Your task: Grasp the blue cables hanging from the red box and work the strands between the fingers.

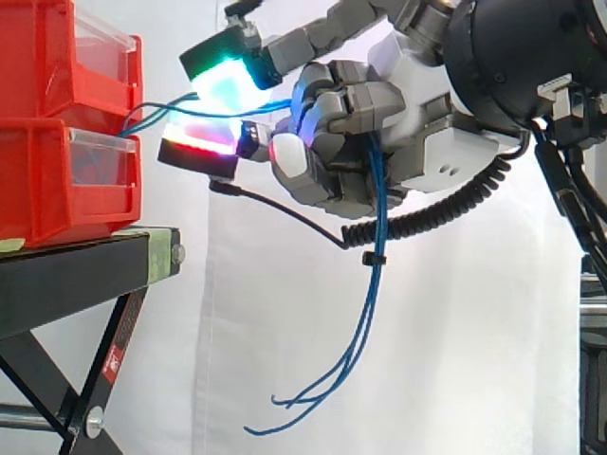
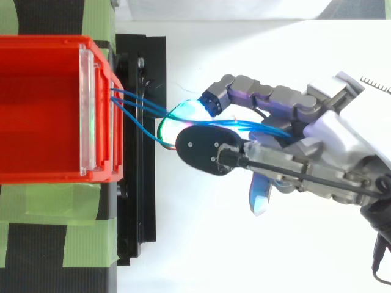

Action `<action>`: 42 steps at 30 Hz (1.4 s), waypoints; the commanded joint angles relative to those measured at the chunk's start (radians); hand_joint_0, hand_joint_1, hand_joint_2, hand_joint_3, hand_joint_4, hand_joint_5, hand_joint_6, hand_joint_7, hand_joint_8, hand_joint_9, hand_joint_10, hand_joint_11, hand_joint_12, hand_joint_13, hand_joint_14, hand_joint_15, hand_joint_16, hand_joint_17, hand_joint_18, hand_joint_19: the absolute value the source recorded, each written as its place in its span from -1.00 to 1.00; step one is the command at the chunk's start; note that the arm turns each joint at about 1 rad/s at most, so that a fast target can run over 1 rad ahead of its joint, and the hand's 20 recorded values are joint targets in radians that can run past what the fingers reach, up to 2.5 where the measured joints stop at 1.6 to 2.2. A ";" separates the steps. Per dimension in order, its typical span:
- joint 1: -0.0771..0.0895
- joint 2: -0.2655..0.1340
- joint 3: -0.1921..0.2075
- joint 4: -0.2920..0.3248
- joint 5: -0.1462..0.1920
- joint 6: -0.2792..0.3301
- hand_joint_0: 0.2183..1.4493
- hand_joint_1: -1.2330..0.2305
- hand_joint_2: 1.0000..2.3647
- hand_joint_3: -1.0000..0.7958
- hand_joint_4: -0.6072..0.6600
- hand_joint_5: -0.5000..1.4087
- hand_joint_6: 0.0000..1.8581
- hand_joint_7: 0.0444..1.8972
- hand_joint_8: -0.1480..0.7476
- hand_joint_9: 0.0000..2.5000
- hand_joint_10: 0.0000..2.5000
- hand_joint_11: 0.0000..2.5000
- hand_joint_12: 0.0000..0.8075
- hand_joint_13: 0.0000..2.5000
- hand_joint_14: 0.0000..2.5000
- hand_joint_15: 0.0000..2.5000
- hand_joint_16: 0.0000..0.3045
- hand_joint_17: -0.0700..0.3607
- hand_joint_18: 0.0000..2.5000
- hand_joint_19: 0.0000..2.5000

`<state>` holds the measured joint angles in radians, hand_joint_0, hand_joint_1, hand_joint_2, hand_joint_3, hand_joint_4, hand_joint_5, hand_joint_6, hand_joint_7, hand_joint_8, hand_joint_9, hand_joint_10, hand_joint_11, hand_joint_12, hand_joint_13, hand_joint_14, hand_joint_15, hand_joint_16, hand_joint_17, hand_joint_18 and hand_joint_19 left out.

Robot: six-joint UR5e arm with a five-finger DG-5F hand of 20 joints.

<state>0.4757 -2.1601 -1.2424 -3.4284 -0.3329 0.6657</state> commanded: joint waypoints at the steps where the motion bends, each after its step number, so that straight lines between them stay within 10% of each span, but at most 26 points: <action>1: 0.000 0.000 0.000 0.000 0.000 0.000 0.47 -0.30 -1.00 0.24 0.38 0.04 -0.98 0.22 0.50 0.56 1.00 1.00 0.54 0.59 1.00 0.29 0.62 0.18 1.00 -0.53; 7: 0.000 0.000 0.000 0.000 0.000 -0.002 0.79 -0.29 -0.98 0.15 0.29 0.09 -0.98 0.02 0.50 0.56 1.00 1.00 0.54 0.59 1.00 0.29 0.62 0.18 1.00 -0.53; 15: -0.002 0.000 0.000 0.000 0.000 -0.003 0.10 -0.36 -0.98 -0.15 0.37 -0.04 -0.98 -0.01 0.50 0.56 1.00 1.00 0.54 0.59 1.00 0.29 0.62 0.18 1.00 -0.53; 19: -0.002 0.000 0.000 0.002 0.000 -0.006 0.78 -0.29 -0.98 0.18 0.33 0.08 -0.98 -0.03 0.50 0.56 1.00 1.00 0.54 0.59 1.00 0.29 0.62 0.18 1.00 -0.53; 24: 0.000 -0.001 0.001 0.003 0.000 -0.006 0.84 -0.27 -0.98 0.20 0.32 0.19 -0.98 -0.06 0.50 0.56 1.00 1.00 0.54 0.59 1.00 0.29 0.62 0.18 1.00 -0.53; 27: 0.000 -0.001 0.000 0.003 0.000 -0.006 0.46 -0.36 -0.99 0.22 0.38 0.16 -0.98 -0.08 0.50 0.56 1.00 1.00 0.54 0.59 1.00 0.29 0.62 0.18 1.00 -0.53; 29: 0.000 -0.001 0.000 0.003 0.000 -0.006 -0.05 -0.30 -0.44 -0.10 0.48 0.09 -0.99 -0.07 0.50 0.56 1.00 1.00 0.54 0.59 1.00 0.29 0.62 0.18 1.00 -0.53; 30: -0.002 0.000 0.000 0.003 0.000 -0.006 -0.03 -0.32 -0.45 -0.13 0.48 0.08 -0.99 -0.08 0.50 0.56 1.00 1.00 0.54 0.59 1.00 0.29 0.62 0.18 1.00 -0.53; 31: -0.002 0.000 0.000 0.003 0.000 -0.008 0.28 -0.35 -1.00 0.04 0.42 0.05 -0.99 -0.07 0.50 0.56 1.00 1.00 0.54 0.59 1.00 0.29 0.62 0.18 1.00 -0.53; 35: -0.002 0.000 0.000 0.003 0.000 -0.006 0.87 -0.36 -0.98 -0.06 0.24 0.11 -0.98 -0.05 0.50 0.56 1.00 1.00 0.54 0.59 1.00 0.29 0.62 0.18 1.00 -0.53; 39: 0.000 0.000 0.000 0.005 0.000 -0.005 0.88 -0.36 -0.97 -0.13 0.29 0.19 -0.98 -0.04 0.50 0.56 1.00 1.00 0.54 0.59 1.00 0.29 0.62 0.18 1.00 -0.53; 42: 0.000 0.000 0.000 0.005 0.000 0.000 0.49 -0.41 -0.97 -0.15 0.40 0.14 -0.98 -0.04 0.50 0.56 1.00 1.00 0.54 0.59 1.00 0.29 0.62 0.18 1.00 -0.53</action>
<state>0.4751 -2.1601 -1.2424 -3.4244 -0.3329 0.6617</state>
